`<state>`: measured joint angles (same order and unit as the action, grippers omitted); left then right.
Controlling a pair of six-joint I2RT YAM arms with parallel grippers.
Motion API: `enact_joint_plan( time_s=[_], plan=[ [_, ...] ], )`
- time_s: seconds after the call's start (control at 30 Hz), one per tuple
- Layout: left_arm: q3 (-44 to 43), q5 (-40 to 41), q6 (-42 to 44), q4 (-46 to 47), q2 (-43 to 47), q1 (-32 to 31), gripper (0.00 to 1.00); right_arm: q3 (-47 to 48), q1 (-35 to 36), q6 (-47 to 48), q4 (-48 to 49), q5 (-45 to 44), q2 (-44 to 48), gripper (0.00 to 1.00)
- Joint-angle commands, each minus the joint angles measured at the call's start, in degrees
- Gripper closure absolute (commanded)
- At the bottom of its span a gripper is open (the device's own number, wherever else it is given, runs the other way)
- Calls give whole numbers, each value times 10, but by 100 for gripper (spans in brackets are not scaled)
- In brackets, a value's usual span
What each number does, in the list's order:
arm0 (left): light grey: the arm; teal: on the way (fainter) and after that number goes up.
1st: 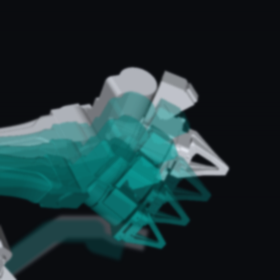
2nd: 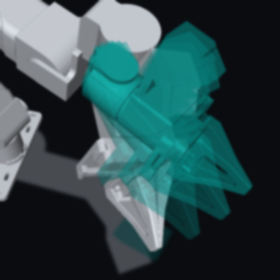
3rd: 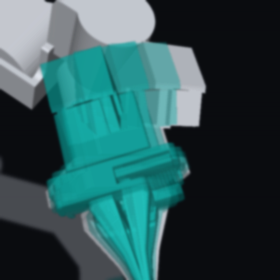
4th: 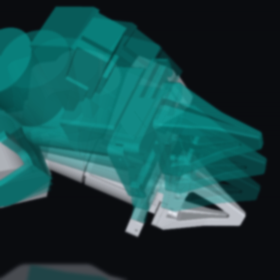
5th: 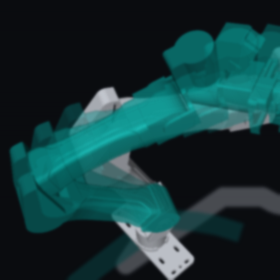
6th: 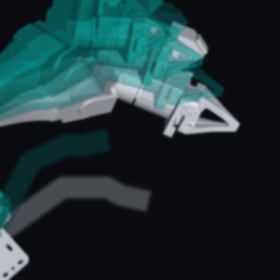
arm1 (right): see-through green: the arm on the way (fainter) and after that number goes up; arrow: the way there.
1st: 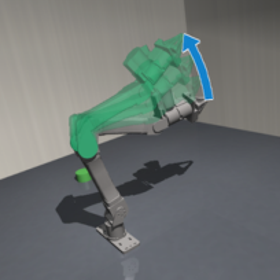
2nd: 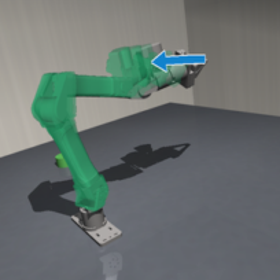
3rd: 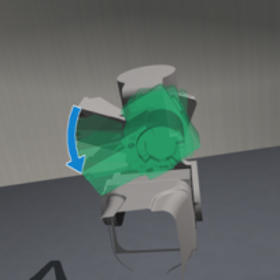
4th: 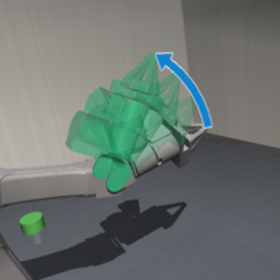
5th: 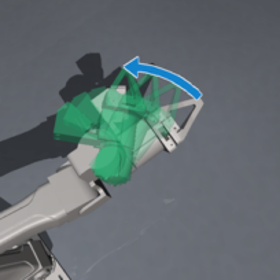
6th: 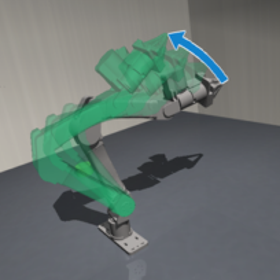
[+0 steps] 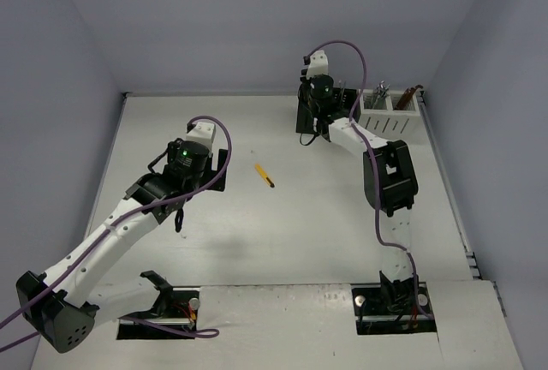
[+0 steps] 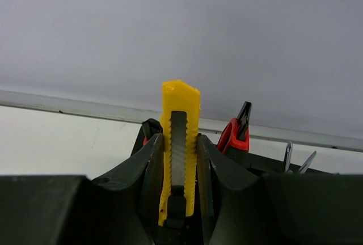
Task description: Sort the tools into containers
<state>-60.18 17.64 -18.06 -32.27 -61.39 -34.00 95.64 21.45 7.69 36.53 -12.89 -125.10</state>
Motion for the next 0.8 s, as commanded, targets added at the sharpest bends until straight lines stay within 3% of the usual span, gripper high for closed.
enact_joint_plan(
  time_s=[0.0, 0.2, 0.37, 0.5, 0.6, 0.77],
  plan=[
    [-11, 13, 8, 14, 7, 4, 15, 12, 0, 4, 83, -9, 18, 99],
    [-14, 11, 7, 17, 1, 4, 15, -42, 8, -5, 82, 3, 60, 80],
    [-16, 5, 5, 23, -1, 4, 15, -63, 15, -5, 62, 1, 91, 53],
    [-17, 2, 5, 25, 5, 4, 15, -71, 23, -10, 27, 9, 135, 41],
    [-18, 2, 7, 25, 16, 4, 15, -46, 32, -20, -40, 37, 171, 38],
    [-18, 1, 8, 21, 31, 4, 15, 44, 54, -61, -253, 115, 193, 36]
  ],
)
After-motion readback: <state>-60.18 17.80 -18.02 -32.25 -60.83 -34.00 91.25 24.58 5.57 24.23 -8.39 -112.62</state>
